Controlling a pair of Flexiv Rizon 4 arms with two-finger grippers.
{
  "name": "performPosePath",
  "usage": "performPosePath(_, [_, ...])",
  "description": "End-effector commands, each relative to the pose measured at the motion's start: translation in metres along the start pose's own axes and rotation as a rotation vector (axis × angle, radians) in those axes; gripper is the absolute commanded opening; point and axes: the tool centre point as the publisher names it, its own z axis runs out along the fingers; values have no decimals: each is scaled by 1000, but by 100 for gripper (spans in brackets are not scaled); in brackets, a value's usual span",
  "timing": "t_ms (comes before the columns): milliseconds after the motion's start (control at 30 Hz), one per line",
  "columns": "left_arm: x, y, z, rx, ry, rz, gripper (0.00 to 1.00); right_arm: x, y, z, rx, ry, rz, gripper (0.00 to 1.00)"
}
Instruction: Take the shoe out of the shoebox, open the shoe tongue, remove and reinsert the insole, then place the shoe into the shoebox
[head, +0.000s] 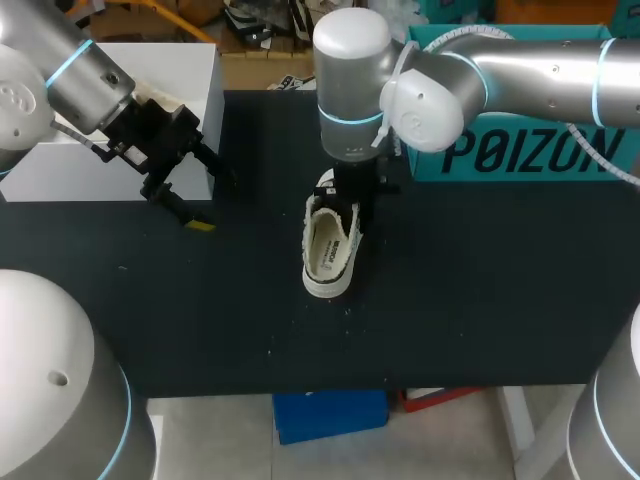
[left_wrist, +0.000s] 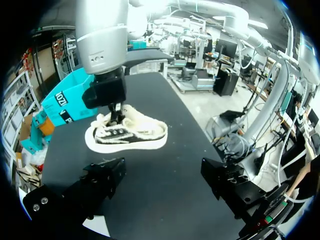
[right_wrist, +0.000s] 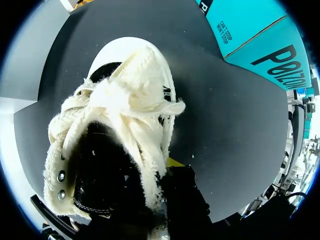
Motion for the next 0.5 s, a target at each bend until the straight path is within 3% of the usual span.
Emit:
performPosePath(33, [0, 0, 0, -3, 1, 0, 100, 3, 1, 2, -1, 0, 0, 0])
performPosePath(300, [0, 0, 0, -3, 1, 0, 100, 3, 1, 2, -1, 0, 0, 0])
performPosePath(500, [0, 0, 0, -3, 1, 0, 100, 1, 7, -44, 11, 5, 0, 0])
